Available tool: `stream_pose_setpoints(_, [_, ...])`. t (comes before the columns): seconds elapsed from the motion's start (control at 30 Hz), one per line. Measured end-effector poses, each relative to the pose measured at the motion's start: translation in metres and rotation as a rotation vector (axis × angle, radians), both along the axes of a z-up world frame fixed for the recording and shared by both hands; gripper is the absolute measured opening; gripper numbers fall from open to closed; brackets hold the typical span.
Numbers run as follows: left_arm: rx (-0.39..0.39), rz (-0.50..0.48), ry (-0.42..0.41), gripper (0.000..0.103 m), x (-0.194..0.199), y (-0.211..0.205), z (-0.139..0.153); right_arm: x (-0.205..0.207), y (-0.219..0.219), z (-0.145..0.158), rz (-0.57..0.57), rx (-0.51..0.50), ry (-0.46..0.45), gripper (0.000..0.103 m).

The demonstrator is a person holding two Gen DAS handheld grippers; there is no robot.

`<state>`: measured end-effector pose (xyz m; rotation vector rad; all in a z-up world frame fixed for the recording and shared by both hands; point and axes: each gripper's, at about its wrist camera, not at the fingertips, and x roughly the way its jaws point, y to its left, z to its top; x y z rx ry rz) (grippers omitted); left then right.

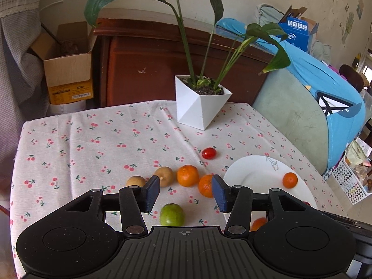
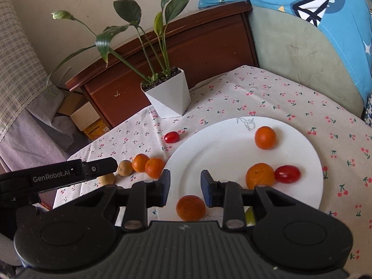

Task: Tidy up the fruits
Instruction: 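Move the right tool to a green lime while the left tool moves to a kiwi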

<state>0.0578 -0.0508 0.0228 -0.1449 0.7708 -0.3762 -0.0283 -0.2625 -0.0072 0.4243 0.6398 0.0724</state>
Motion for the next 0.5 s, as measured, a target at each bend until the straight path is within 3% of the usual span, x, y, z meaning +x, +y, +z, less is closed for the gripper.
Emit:
stream_pose_setpoints(0.13, [0.005, 0.061, 0.000, 0.048, 0.005, 0.019, 0.004, 0.004, 0.017, 0.001, 0.059, -0.004, -0.014, 0.035])
stream_pose_setpoints(0.27, [-0.005, 0.117, 0.007, 0.056, 0.009, 0.034, 0.004, 0.008, 0.034, 0.001, 0.110, -0.031, -0.019, 0.035])
stream_pose_setpoints(0.5, [0.021, 0.148, 0.023, 0.057, 0.012, 0.044, -0.003, 0.018, 0.063, -0.003, 0.196, -0.063, -0.012, 0.035])
